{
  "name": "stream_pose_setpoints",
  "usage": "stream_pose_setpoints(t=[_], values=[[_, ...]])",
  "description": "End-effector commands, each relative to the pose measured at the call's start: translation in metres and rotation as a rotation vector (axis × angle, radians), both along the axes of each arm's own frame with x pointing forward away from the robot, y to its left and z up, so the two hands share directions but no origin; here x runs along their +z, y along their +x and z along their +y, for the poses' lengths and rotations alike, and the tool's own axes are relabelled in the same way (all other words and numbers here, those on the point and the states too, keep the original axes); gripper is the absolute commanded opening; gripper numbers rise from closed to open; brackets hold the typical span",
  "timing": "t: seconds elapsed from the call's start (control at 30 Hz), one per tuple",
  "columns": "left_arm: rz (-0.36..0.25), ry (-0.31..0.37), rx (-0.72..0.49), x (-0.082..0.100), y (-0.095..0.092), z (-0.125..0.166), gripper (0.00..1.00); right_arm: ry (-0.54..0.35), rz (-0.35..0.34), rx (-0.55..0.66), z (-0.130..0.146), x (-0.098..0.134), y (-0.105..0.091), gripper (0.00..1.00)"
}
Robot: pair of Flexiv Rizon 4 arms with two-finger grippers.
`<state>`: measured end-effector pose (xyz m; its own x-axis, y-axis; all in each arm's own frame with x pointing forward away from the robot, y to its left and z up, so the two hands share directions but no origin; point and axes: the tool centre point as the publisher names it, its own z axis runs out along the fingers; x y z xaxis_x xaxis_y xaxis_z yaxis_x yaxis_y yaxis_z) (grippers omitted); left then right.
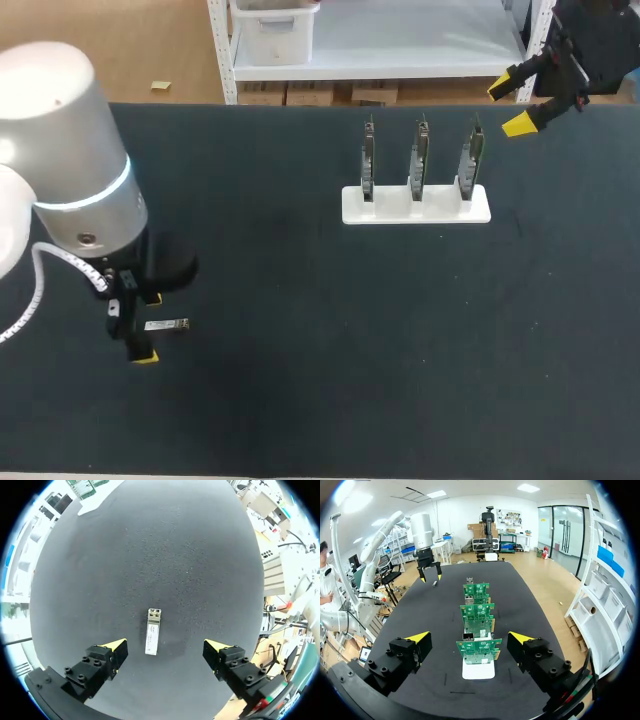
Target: Pick up the optical module with the left hand, and insert it into the network port with the right hand.
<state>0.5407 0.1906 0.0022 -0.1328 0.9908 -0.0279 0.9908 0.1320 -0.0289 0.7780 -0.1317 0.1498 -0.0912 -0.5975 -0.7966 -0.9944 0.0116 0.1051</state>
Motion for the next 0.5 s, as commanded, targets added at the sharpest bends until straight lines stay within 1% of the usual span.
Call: stream_pose_setpoints(t=[0.03,0.2,0.37,0.5], values=[[0.003,0.001,0.000,-0.0032,0.0006,-0.0009,1.00,-0.001,-0.002,-0.003,0.0004,0.0003,-0.0017,1.00],[0.002,0.004,0.006,-0.0043,-0.0008,-0.0004,1.00,-0.001,-0.002,-0.003,0.0004,0.0003,-0.0017,1.00],[0.008,0.030,0.003,-0.0074,-0.0022,0.0009,1.00,-0.001,-0.002,-0.003,0.0004,0.0003,-0.0017,1.00],[0.002,0.029,0.005,-0.0096,0.0000,-0.0008,1.00,-0.001,-0.002,-0.003,0.0004,0.0003,-0.0017,1.00]])
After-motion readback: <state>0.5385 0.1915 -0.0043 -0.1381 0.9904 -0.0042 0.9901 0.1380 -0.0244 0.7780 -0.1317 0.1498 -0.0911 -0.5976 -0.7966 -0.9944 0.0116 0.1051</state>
